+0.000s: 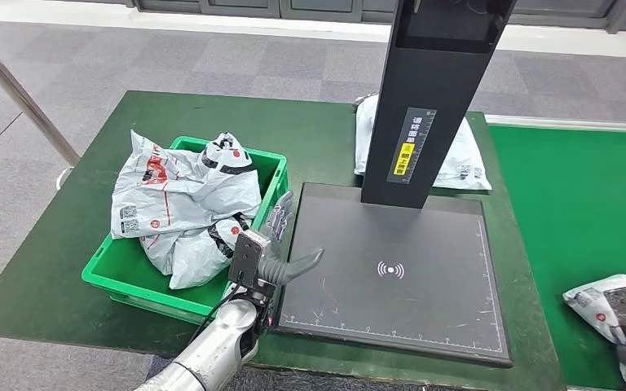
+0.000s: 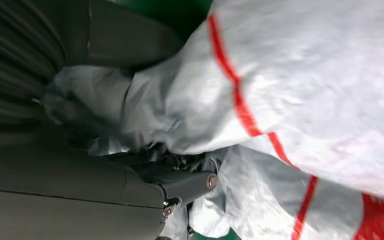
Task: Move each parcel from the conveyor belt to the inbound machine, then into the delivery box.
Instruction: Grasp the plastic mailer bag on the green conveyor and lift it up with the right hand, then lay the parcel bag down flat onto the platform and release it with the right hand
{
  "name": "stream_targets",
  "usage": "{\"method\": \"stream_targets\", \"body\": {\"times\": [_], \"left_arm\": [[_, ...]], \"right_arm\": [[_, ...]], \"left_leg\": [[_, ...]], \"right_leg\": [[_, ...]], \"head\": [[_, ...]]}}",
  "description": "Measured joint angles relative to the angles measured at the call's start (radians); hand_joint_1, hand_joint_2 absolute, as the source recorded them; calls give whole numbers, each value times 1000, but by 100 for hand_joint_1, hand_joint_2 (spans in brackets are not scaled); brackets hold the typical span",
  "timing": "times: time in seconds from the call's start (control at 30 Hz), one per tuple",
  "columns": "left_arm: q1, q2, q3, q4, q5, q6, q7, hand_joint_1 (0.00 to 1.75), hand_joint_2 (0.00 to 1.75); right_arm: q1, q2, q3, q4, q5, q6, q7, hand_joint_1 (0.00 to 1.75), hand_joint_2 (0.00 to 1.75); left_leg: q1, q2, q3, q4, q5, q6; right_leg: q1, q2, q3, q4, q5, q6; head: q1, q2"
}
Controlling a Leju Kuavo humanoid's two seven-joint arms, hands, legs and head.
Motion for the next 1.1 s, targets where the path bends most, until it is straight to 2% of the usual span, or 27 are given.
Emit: {"method": "stream_targets", "body": {"times": [0.33, 0.43, 0.5, 0.63, 0.67, 0.8, 1.1], "left_arm": [[0, 1, 0, 2, -1, 0, 2, 0, 175], [2, 2, 0, -4, -9, 10, 11, 0, 175], [7, 3, 0, -13, -16, 28, 19, 0, 175], [18, 4, 0, -37, -29, 68, 28, 0, 175], [19, 4, 0, -40, -30, 71, 30, 0, 175], [25, 5, 0, -51, -32, 73, 33, 0, 175], [29, 8, 0, -57, -33, 74, 33, 0, 175]], "right_arm": [[-3, -1, -24, -4, 18, 32, -10, 175, 175], [-14, -2, -25, -6, 40, 8, -53, 175, 175], [-18, 4, -27, -13, 42, -50, -138, 175, 175], [-17, 57, -45, -99, -15, -147, -425, 175, 175], [-15, 75, -48, -131, -19, -154, -446, 175, 175], [0, 129, -50, -233, -33, -155, -396, 175, 175], [14, 158, -50, -299, -42, -149, -397, 175, 175]], "left_leg": [[1, 0, -1, 0, 0, 0], [0, 0, -2, 0, 0, 0], [0, -1, -6, 0, 0, 0], [0, 1, -7, -1, 0, 0], [0, 1, -5, -1, 1, 0], [0, -7, -6, -1, 4, 0], [-1, -7, -8, -1, 3, 0]], "right_leg": [[1, 0, 0, 0, 0, 0], [1, 0, 0, 0, 0, 0], [0, -1, -1, 1, 0, 0], [0, 2, -4, 1, 0, 0], [0, 2, -4, 2, 0, 0], [-1, -6, -5, 2, 0, -1], [-1, -5, -6, 2, 0, 0]], "head": [[0, 0], [0, 0], [0, 0], [0, 0], [0, 0], [0, 0], [0, 0]]}}
